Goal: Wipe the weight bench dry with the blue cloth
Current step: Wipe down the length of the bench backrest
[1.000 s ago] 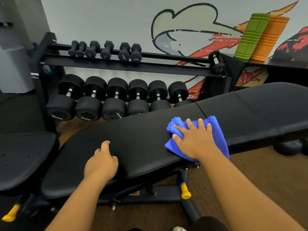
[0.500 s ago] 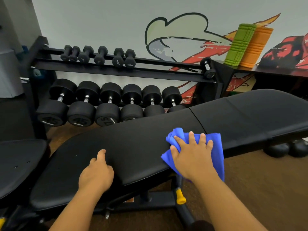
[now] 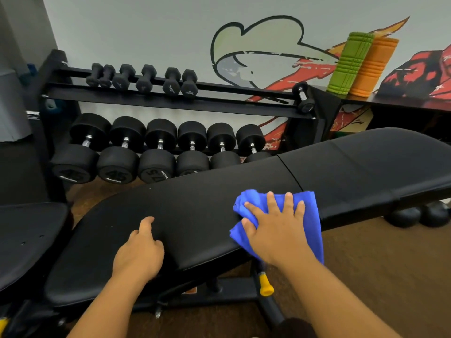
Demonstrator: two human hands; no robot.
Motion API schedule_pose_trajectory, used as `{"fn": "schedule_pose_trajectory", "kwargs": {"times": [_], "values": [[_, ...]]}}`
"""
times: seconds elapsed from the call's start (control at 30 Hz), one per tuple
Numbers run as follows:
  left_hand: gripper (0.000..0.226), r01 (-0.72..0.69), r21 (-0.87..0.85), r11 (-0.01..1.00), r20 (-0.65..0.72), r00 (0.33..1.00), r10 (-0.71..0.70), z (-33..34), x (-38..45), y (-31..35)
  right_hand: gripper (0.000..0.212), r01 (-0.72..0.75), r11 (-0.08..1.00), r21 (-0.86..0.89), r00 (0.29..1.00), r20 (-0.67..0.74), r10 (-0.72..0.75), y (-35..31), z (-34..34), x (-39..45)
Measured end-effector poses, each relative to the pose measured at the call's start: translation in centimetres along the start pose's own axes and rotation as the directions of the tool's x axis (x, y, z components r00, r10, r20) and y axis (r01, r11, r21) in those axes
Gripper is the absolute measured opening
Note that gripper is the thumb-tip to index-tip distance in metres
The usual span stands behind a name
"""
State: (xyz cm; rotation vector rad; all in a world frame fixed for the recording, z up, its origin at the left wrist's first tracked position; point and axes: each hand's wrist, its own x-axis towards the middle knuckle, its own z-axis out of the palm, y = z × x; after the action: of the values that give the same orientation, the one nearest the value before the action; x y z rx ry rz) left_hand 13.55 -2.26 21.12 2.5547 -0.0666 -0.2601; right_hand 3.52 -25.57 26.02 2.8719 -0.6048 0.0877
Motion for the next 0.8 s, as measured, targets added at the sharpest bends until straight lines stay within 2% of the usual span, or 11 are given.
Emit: {"fn": "schedule_pose_trajectory", "kwargs": {"times": [0.1, 0.17, 0.23, 0.37, 0.43, 0.5, 0.6, 0.67, 0.73, 0.8], "values": [[0.059, -0.015, -0.075, 0.997, 0.010, 1.000, 0.016, -0.4, 0.0, -0.3, 0.061, -0.017, 1.000, -0.022, 0.998, 0.056, 0.018, 0.2, -0.5, 3.7], [0.059, -0.012, -0.106, 0.994, 0.010, 1.000, 0.013, -0.6, -0.1, -0.5, 0.067, 0.028, 0.999, -0.045, 0.992, 0.123, -0.022, -1.6, -0.4, 4.9], [0.059, -0.006, -0.132, 0.991, 0.001, 1.000, 0.006, -0.9, -0.3, -1.0, 0.067, 0.143, 0.989, -0.042, 0.979, 0.153, -0.135, -4.4, 0.0, 4.8], [0.058, -0.028, -0.147, 0.989, 0.009, 1.000, 0.030, -0.9, -0.4, -1.4, 0.060, 0.377, 0.926, -0.024, 0.923, 0.099, -0.373, -7.3, 1.0, 1.2], [0.058, -0.052, -0.175, 0.983, 0.020, 0.998, 0.057, -0.9, -0.5, -1.8, 0.072, 0.461, 0.887, -0.021, 0.883, 0.114, -0.456, -6.0, 1.0, 0.0], [0.057, -0.083, -0.247, 0.965, 0.018, 0.996, 0.091, -1.1, -0.4, -2.4, 0.074, 0.443, 0.896, -0.026, 0.891, 0.121, -0.437, -3.7, 0.6, 0.0], [0.054, -0.126, -0.455, 0.882, 0.020, 0.988, 0.152, -1.1, -0.6, -3.7, 0.054, 0.206, 0.977, -0.054, 0.967, 0.166, -0.195, -1.1, -0.1, 3.0], [0.052, -0.110, -0.590, 0.800, 0.015, 0.989, 0.147, -1.2, -0.8, -4.7, 0.057, 0.104, 0.994, -0.033, 0.975, 0.200, -0.096, -1.5, -0.3, 5.2], [0.048, -0.074, -0.648, 0.758, 0.001, 0.995, 0.098, -1.3, -0.9, -5.9, 0.061, 0.159, 0.987, -0.007, 0.965, 0.213, -0.154, -3.9, -0.2, 6.1], [0.045, -0.031, -0.672, 0.740, -0.007, 0.999, 0.035, -1.7, -0.6, -6.9, 0.061, 0.302, 0.953, 0.021, 0.930, 0.216, -0.299, -7.2, 0.3, 5.3]]}}
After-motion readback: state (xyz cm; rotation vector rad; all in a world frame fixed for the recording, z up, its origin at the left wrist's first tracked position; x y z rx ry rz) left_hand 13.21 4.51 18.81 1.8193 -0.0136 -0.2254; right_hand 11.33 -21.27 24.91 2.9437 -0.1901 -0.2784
